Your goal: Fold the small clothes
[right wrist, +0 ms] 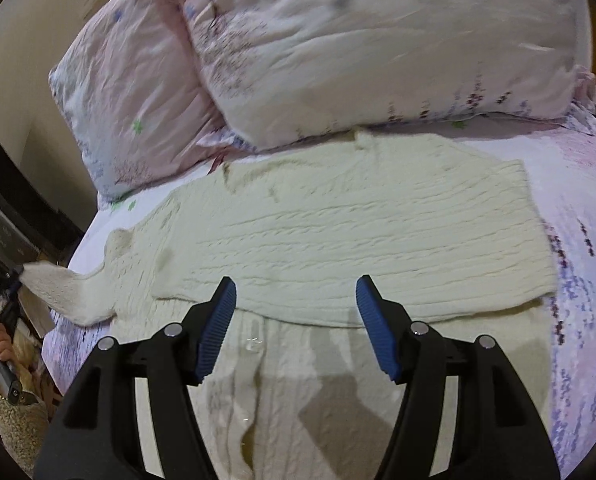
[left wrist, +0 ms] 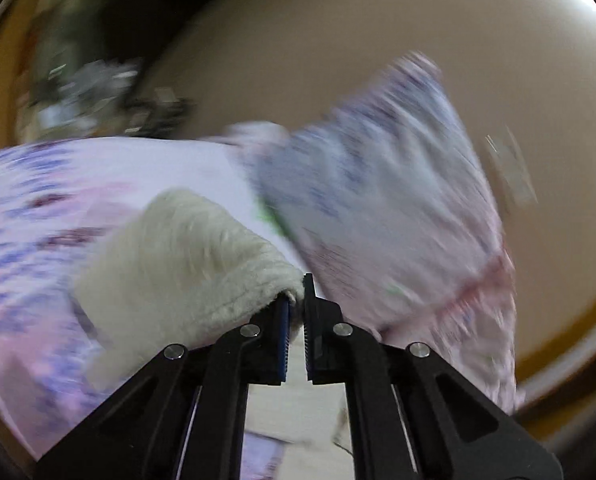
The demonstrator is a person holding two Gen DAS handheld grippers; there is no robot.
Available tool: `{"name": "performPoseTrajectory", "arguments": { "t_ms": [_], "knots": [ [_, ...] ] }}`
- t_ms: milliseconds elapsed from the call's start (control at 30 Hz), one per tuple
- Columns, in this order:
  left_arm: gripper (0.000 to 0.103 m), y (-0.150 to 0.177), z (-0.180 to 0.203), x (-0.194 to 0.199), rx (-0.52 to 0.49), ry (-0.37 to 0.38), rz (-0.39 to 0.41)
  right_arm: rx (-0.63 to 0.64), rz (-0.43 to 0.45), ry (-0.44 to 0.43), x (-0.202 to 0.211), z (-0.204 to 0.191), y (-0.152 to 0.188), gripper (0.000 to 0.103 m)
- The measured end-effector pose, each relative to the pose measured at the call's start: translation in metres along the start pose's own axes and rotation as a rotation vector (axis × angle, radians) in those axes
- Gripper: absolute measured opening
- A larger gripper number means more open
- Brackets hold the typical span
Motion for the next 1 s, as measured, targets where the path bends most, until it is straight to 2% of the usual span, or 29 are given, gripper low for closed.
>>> {"name": "performPoseTrajectory", "arguments": {
  "t_ms": [67,167,267,333,467,500,600,667,700,733,833,900,1000],
  "knots": [
    [0.005,0.023,0.042,-0.016,-0.092,0.051,-0.049,-0.017,0.016,0.009,0.006,0.009,-0.001,0.063],
    [0.005,0.078,0.111,-0.053,-0.244,0.135,-0.166,-0.044,0.033,0.025,0.012,0.023,0.000,0.063],
    [0.005,0.135,0.153,-0.084,-0.343,0.184,-0.275,-0.071,0.043,0.046,0.017,0.038,0.002,0.063],
    [0.005,0.188,0.179,-0.108,-0.429,0.195,-0.370,-0.091,0.047,0.062,0.020,0.048,0.005,0.063],
    [0.005,0.275,0.194,-0.135,-0.577,0.190,-0.524,-0.121,0.055,0.098,0.022,0.068,0.009,0.063],
    [0.005,0.300,0.198,-0.143,-0.628,0.189,-0.584,-0.131,0.058,0.110,0.023,0.074,0.010,0.063],
    [0.006,0.341,0.198,-0.146,-0.753,0.178,-0.690,-0.156,0.059,0.125,0.024,0.085,0.011,0.063],
    [0.023,0.344,0.197,-0.138,-0.782,0.190,-0.718,-0.159,0.059,0.122,0.025,0.089,0.008,0.063],
    [0.045,0.338,0.196,-0.130,-0.772,0.220,-0.718,-0.152,0.062,0.119,0.026,0.088,0.006,0.063],
    [0.062,0.329,0.193,-0.122,-0.757,0.236,-0.697,-0.144,0.064,0.112,0.027,0.086,0.005,0.063],
    [0.063,0.288,0.174,-0.099,-0.696,0.251,-0.616,-0.072,0.060,0.059,0.026,0.064,0.000,0.063],
    [0.062,0.260,0.150,-0.095,-0.624,0.213,-0.585,0.005,0.050,0.020,0.022,0.043,0.000,0.063],
    [0.053,0.227,0.109,-0.098,-0.531,0.130,-0.562,0.194,0.022,-0.061,0.007,-0.011,0.007,0.063]
  ]
}}
Point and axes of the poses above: each gripper's, at about its wrist camera, not at the fingertips, and x roughly against the way its jaws point, z to its right, y to its underside, the point moved 6 cm from there along -x, roughly the way its jaws point, and after that the axes turned 1 degree about -y, right-handed, at the moved point
